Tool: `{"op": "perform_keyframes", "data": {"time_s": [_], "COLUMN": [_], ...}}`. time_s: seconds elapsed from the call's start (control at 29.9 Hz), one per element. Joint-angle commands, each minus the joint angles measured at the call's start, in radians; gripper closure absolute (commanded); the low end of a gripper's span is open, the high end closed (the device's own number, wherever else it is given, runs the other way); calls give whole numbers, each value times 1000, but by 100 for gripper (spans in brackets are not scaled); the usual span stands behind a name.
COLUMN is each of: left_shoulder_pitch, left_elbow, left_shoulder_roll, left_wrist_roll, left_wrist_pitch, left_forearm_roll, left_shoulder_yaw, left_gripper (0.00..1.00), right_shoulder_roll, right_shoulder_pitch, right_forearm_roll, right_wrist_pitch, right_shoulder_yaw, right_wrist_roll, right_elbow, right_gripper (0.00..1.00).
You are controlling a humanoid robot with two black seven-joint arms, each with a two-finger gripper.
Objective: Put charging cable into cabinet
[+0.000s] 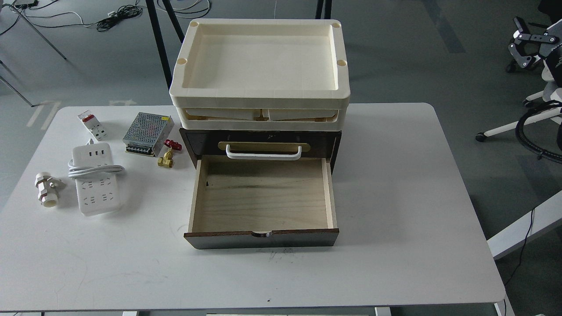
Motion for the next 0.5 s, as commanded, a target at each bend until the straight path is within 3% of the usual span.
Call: {"op": "perform_keyframes", "data": {"time_s": [0.0,0.17,0.3,0.47], "left_shoulder_pitch": [-3,10,9,12], "left_elbow": [-219,-492,-650,-698], "left_shoulder_roll": [101,217,387,459], "left_wrist_roll": [0,0,0,0], "left_wrist_pitch": [0,0,0,246], "left_forearm_roll": [211,584,843,1112], "left_shoulder_yaw": [-1,20,166,370], "left_gripper": [1,1,1,0], "right_shoulder_roll": [-18,-57,-69,-77], "right_shoulder_pitch": [-18,-29,-44,-58], "right_forearm_roll": [2,6,6,9], "right_wrist_pitch": [0,0,0,0], "right_shoulder_yaw": [2,7,7,8], "right_wrist_roll": [2,5,5,7], "right_elbow": [0,0,-1,-1], "right_gripper": [1,0,0,0]}}
